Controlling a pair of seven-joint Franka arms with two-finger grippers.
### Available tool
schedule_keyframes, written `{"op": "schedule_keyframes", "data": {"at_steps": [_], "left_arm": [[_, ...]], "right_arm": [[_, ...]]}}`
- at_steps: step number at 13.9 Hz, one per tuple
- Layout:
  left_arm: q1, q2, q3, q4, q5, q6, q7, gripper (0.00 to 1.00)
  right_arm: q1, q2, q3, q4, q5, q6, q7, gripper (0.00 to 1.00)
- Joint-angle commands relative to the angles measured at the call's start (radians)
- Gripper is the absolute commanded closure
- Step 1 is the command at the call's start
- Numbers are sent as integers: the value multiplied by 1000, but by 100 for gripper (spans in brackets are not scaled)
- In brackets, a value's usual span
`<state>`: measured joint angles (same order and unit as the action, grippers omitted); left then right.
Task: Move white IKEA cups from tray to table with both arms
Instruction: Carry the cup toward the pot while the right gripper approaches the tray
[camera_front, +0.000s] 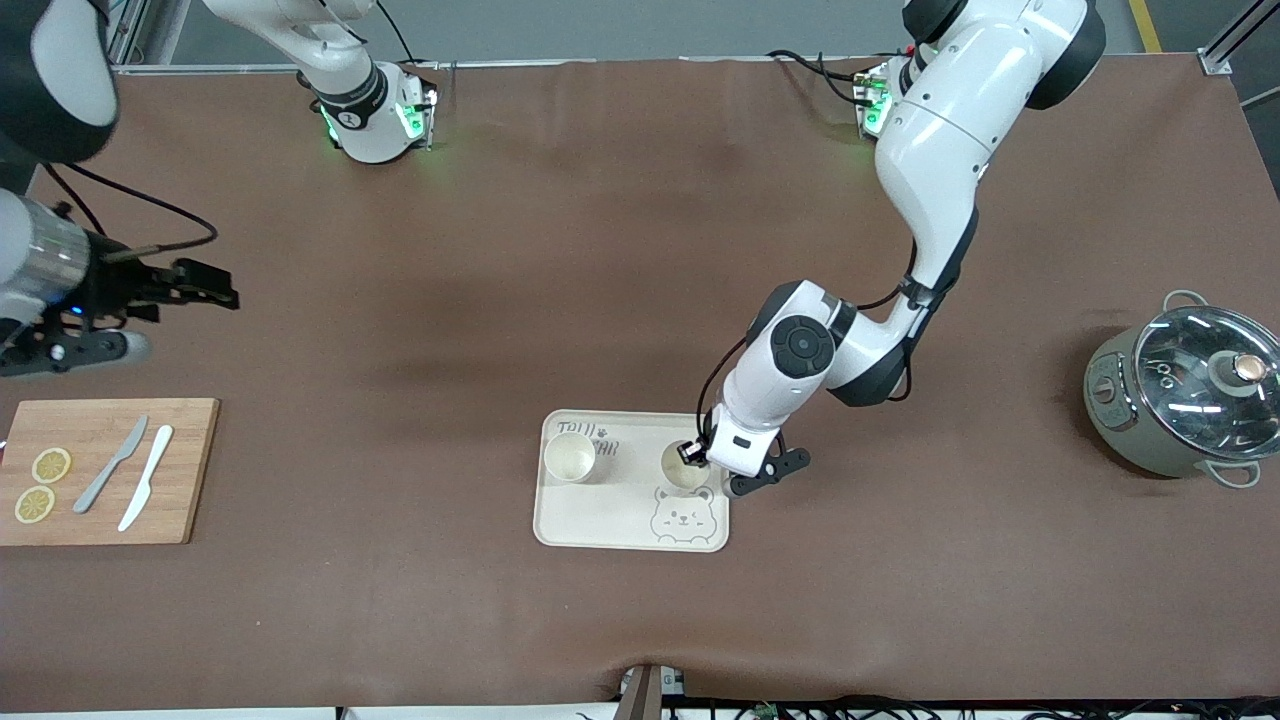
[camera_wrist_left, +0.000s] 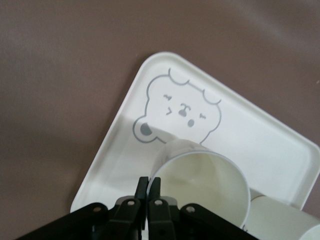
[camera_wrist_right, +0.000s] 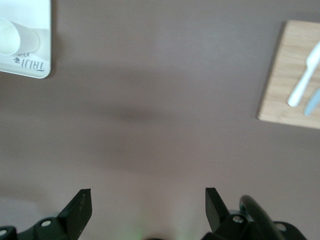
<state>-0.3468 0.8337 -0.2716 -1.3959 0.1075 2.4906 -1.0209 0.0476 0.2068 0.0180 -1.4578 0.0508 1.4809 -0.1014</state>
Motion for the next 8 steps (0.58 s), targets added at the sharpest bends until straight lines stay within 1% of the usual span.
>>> {"op": "schedule_keyframes", "data": {"at_steps": [1,3,5,8], "left_arm": [[6,-86,9,-11,35,-74,-24,100],[34,-154,9,-15,35,-172,-27,100],[84,-221,9,-35,37,-309,-18,100],[178,-313,8,-127,37,-384,-7,100]], "right_arm": [[47,55,-3,19,9,36,9,0],[78,94,-3,19,9,77,9,0],[104,146,-1,17,14,133,38,0],[182,227,-3,19,35,249,205,0]]}}
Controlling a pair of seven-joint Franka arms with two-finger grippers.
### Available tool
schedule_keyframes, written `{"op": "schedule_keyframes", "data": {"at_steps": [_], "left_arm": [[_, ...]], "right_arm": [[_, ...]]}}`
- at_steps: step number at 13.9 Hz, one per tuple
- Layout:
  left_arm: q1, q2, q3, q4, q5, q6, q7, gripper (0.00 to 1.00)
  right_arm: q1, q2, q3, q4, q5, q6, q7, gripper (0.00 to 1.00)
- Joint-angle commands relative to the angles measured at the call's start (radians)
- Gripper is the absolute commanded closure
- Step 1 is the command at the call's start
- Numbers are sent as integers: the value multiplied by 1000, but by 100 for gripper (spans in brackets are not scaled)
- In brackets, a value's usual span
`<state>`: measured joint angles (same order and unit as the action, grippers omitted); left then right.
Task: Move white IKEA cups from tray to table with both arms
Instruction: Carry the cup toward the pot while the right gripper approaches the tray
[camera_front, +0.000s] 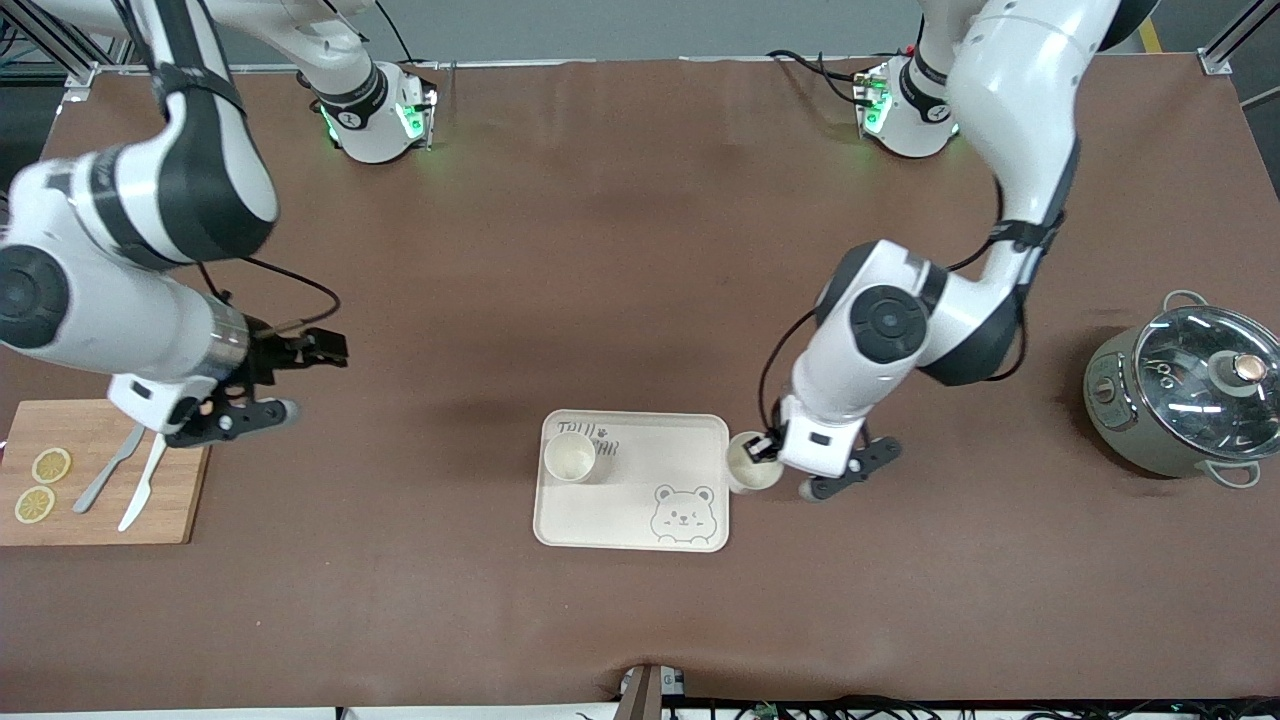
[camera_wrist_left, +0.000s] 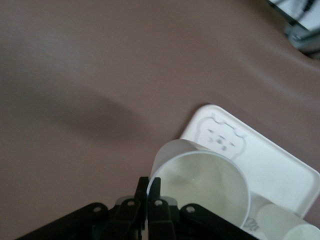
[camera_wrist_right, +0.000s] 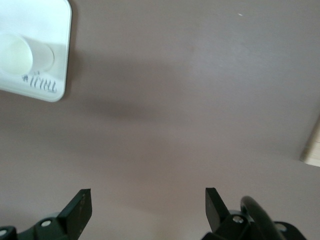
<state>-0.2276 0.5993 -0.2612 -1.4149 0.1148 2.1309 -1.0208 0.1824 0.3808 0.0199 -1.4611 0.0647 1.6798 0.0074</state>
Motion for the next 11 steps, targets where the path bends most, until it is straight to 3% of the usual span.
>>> {"op": "schedule_keyframes", "data": {"at_steps": [1,6,8,11], "left_arm": [[85,-104,-3,-148,29,-32,-7,100],[221,-127,-3,-350,92,0,15,100],[264,-130,-3,-430,98,104,15,100],[309,-128,-3,-452,98,152,13,100]], "right_arm": [[55,84,-5,22,41,85,132,0],[69,225,-5,21,82,291,114,0],[119,269,-6,21,150,371,240,0],[144,305,-5,21,174,437,426,0]]}}
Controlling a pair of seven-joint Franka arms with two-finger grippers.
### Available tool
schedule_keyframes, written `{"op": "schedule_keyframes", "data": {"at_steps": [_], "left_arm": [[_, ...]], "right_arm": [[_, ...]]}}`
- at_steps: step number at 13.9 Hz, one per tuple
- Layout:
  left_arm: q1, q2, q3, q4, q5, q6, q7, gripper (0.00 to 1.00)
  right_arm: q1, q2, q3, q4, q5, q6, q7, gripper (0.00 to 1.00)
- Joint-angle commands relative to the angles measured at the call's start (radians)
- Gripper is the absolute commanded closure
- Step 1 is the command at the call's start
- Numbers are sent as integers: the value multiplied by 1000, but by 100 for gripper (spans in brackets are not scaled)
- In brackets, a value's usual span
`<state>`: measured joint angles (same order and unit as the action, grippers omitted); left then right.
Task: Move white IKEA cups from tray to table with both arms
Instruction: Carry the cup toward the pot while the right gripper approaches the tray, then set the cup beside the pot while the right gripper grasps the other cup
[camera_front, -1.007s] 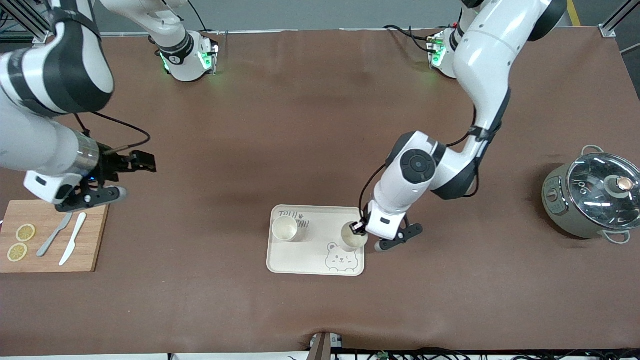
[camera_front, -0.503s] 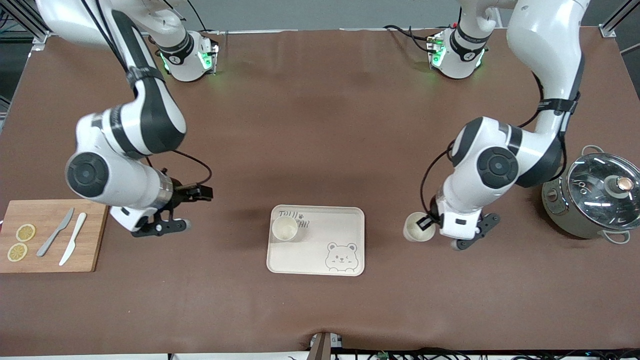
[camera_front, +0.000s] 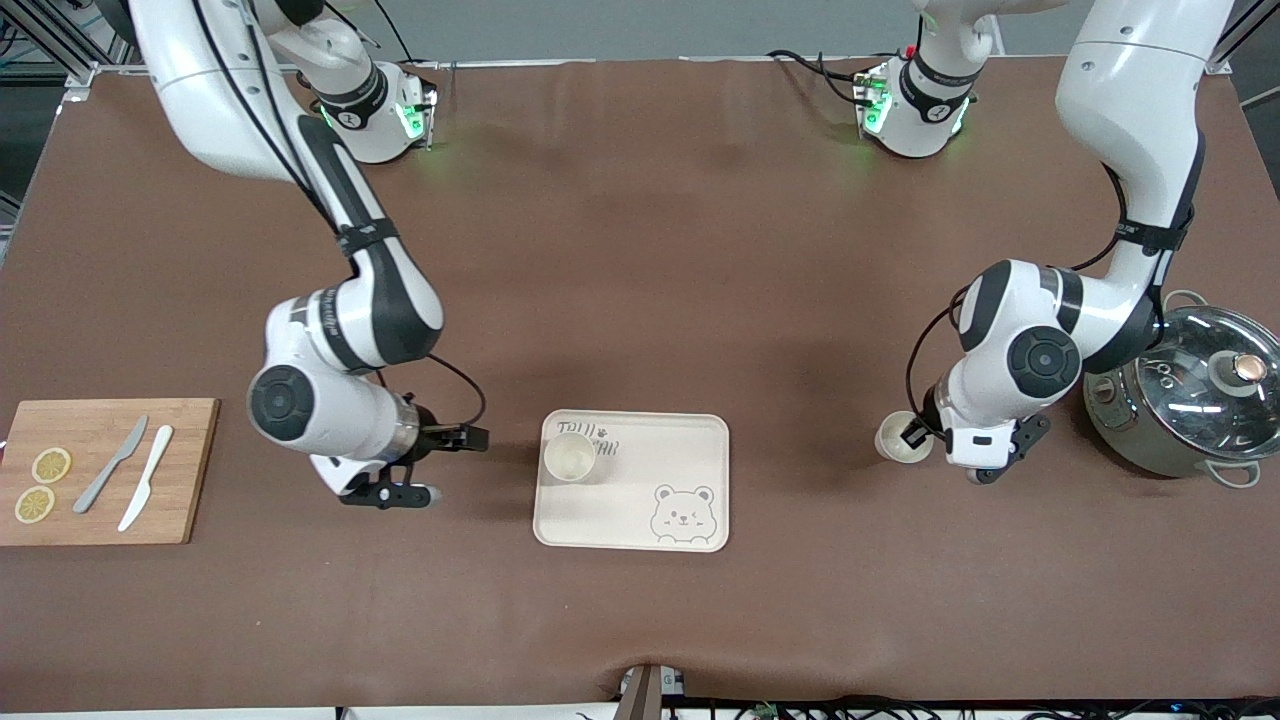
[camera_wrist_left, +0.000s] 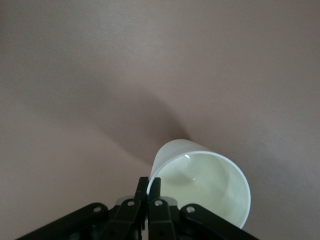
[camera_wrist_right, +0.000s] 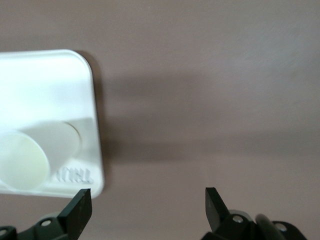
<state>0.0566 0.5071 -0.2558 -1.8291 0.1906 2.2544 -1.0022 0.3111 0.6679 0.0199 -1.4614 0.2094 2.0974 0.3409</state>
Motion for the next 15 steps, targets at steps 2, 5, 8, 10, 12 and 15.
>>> {"op": "schedule_keyframes", "data": {"at_steps": [2,5,8,10,12,15], "left_arm": [[35,-25,-8,-41,23,53,-6,100],[54,-22,-8,-56,24,59,-4,100],[57,-16,-8,-58,23,57,-4,73],[57,-24,-8,-56,23,53,-4,11],[54,-54,-10,-56,23,36,-7,0],[51,-134,-17,-38,24,-51,8,0]], "right_arm": [[49,19,-5,21,74,39,105,0],[84,31,-6,29,80,47,213,0],[131,62,-8,30,79,117,326,0],[155,84,-9,33,76,165,343,9],[164,91,-9,32,74,176,343,39],[174,101,-12,32,64,188,343,77]]}}
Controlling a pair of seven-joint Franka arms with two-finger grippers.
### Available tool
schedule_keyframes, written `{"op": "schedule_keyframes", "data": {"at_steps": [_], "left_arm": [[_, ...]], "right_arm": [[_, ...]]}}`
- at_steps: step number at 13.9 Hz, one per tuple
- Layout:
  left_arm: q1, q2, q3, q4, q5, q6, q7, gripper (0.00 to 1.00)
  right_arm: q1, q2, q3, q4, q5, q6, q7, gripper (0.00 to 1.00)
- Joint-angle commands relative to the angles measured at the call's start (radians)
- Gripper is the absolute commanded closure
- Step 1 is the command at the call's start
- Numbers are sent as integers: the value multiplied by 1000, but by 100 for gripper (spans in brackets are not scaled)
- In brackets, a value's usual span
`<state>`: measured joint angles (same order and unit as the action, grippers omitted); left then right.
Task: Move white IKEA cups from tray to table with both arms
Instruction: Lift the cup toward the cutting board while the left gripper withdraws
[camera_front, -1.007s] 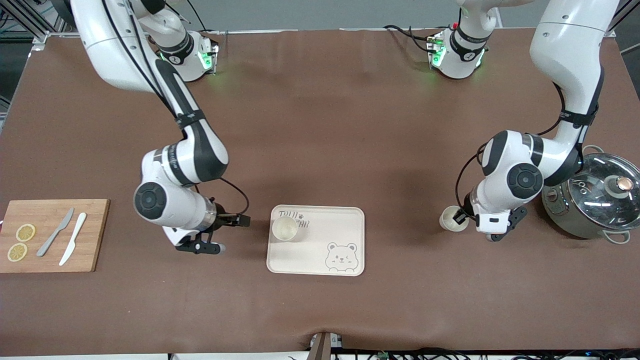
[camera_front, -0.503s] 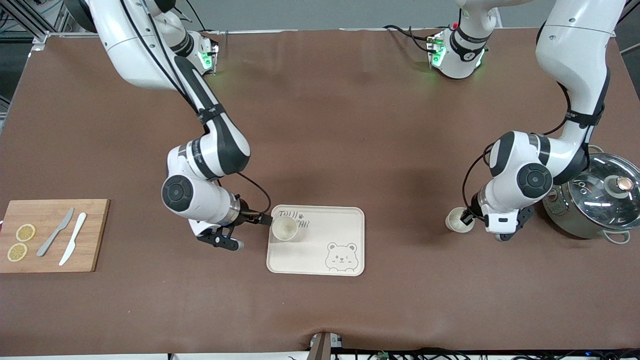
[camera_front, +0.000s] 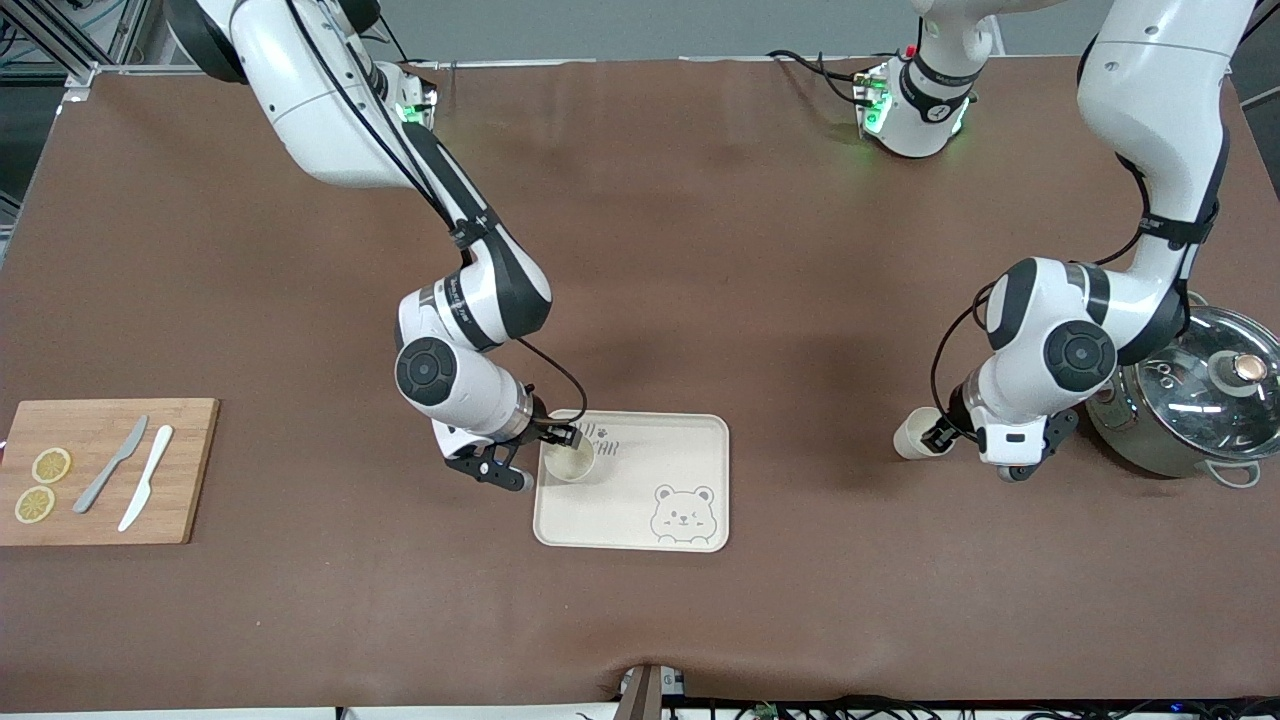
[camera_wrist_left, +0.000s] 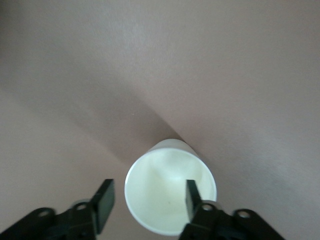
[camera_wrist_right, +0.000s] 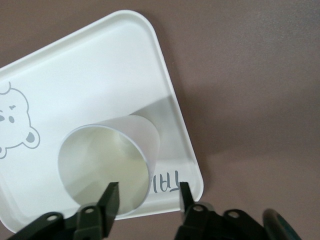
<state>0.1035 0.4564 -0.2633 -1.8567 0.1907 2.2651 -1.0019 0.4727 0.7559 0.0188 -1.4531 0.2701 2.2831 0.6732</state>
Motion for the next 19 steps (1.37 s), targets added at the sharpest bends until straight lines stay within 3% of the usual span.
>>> {"op": "schedule_keyframes", "data": {"at_steps": [1,2,7,12,15,19], "left_arm": [[4,-111,-10,-4,24,-85,37,0],[5,-140,-10,-1,24,-101,60,0],[24,-252,-4,86,22,-250,319,0],[21,-334,-40,152,6,-400,569,0],[21,-377,-79,163,-4,-423,627,0],[28,-363,-79,270,-7,-466,738,0]], "right_arm": [[12,13,-11,23,3,3,9,95],[11,13,-11,25,1,3,5,100],[0,-15,-10,45,-78,-52,2,100],[-31,-125,-29,73,-98,-327,0,100],[-83,-260,-39,-45,-137,-378,-45,100],[-234,-453,-40,-292,-137,-372,-369,100]]}}
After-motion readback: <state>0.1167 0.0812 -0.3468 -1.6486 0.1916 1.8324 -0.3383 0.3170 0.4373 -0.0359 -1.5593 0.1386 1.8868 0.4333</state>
